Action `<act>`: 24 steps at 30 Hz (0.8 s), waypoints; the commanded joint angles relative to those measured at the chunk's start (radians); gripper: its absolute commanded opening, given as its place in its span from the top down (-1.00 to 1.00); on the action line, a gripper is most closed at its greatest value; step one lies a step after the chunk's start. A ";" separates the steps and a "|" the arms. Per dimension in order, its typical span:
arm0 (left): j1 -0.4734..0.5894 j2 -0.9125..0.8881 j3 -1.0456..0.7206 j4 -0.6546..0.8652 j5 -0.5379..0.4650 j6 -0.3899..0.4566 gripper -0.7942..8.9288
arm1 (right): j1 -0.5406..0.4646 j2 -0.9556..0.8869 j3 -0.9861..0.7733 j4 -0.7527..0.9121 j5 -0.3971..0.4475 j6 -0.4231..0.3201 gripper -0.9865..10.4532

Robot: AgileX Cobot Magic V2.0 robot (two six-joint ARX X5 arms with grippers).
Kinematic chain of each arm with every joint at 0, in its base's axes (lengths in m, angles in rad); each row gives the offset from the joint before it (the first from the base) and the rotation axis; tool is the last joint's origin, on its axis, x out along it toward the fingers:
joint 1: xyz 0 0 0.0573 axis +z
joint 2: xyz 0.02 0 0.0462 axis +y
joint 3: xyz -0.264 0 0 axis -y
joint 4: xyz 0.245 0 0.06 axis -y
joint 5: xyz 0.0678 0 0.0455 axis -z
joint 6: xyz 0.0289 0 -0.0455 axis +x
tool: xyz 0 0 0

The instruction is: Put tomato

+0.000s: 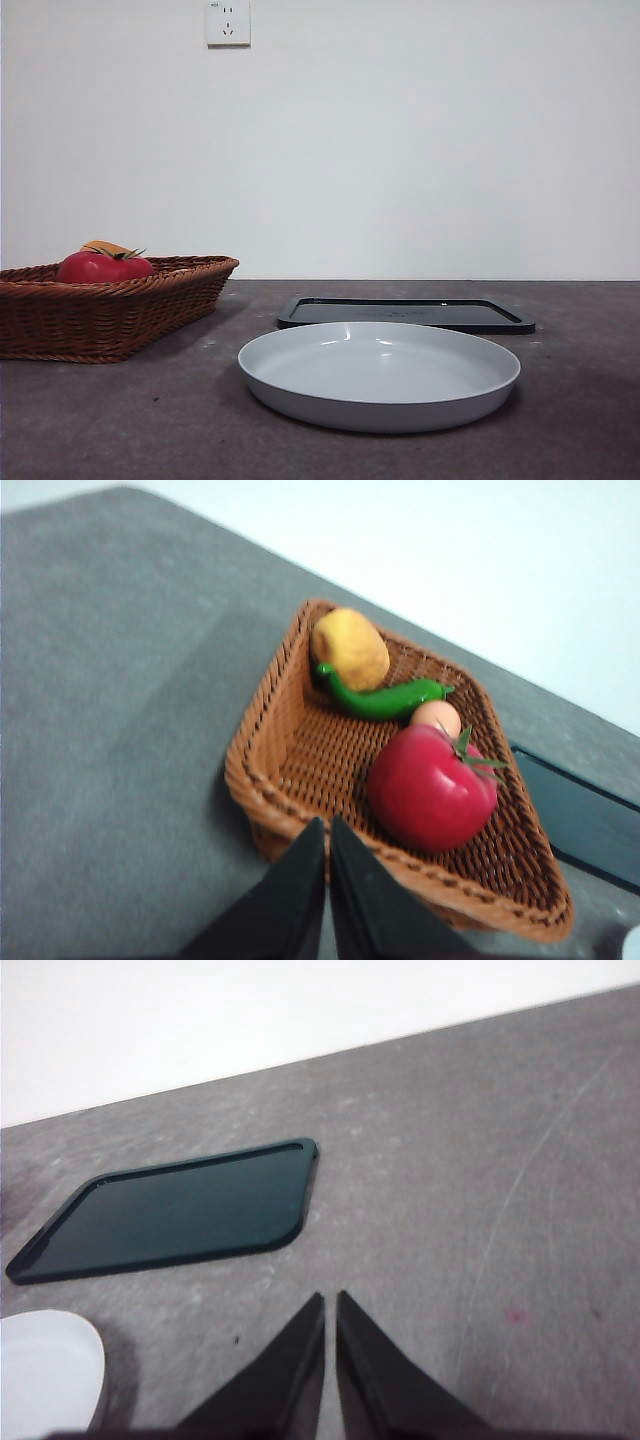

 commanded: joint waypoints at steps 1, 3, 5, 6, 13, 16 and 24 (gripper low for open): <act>0.002 0.005 0.042 -0.040 0.007 -0.026 0.82 | -0.002 0.003 0.051 -0.016 -0.001 0.037 0.81; 0.002 0.013 0.072 -0.072 0.011 -0.025 0.82 | -0.002 0.016 0.088 -0.026 0.000 0.037 0.81; 0.002 0.028 0.105 -0.095 0.026 -0.025 0.82 | -0.002 0.039 0.131 -0.029 -0.001 0.037 0.81; 0.002 0.037 0.123 -0.106 0.034 -0.025 0.82 | -0.002 0.055 0.154 -0.030 -0.002 0.037 0.81; 0.001 0.153 0.286 -0.164 0.098 0.028 0.82 | -0.002 0.236 0.367 -0.100 -0.058 -0.012 0.81; 0.001 0.240 0.380 -0.220 0.140 0.086 0.82 | -0.001 0.341 0.480 -0.178 -0.112 -0.063 0.81; -0.003 0.511 0.653 -0.425 0.292 0.278 0.82 | 0.002 0.607 0.775 -0.443 -0.275 -0.193 0.81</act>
